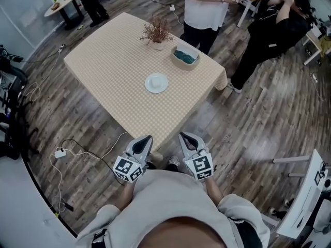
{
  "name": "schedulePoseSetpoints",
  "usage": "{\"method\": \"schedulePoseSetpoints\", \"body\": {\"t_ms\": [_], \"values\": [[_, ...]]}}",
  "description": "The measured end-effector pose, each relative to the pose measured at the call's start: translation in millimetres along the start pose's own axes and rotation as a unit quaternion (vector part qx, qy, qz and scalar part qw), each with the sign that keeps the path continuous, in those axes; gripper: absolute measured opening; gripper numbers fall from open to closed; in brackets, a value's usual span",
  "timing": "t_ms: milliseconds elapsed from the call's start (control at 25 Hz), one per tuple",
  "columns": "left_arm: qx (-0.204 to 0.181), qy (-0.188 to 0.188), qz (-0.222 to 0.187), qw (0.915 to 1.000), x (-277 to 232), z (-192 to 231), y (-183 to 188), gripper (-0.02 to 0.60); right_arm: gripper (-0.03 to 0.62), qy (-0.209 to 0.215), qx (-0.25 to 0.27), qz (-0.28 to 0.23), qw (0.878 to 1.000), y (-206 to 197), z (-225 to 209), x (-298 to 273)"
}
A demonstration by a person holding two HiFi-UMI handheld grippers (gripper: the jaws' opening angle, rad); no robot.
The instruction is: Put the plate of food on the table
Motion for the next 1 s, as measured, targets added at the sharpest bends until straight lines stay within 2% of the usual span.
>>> {"method": "schedulePoseSetpoints", "body": {"t_ms": [120, 280, 400, 720, 1000], "values": [[-0.003, -0.016, -0.008, 0.9998, -6.4, -7.3, 2.1, 0.009, -0.002, -0.001, 0.024, -0.014, 1.0, 1.4, 12.5, 6.5], [-0.006, -0.034, -0.013, 0.9993, -2.6, -13.1, 3.7, 0.009, -0.002, -0.01, -0.01, -0.033, 0.999, -0.2, 30.7, 18.4], [-0.008, -0.037, -0.018, 0.9991, 13.9, -9.4, 5.3, 0.009, -0.002, -0.013, -0.015, -0.035, 0.999, 0.4, 51.1, 19.9], [0.009, -0.027, -0.008, 0.9996, 113.6, 8.1, -15.5, 0.009, -0.003, -0.034, -0.038, -0.048, 0.998, 2.6, 134.0, 23.8], [0.005, -0.042, -0.002, 0.9991, 186.5, 10.9, -34.1, 0.009, -0.003, -0.06, -0.045, -0.05, 0.996, -16.4, 213.9, 43.6]]}}
Point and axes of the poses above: the fingertips, and each gripper's own axes: x backward along the fingers, z to its left, y out of its top, the point moved 9 cm from there along x, backward along the fingers, and after that the axes turned 4 degrees about -x, right-handed, at the moved point
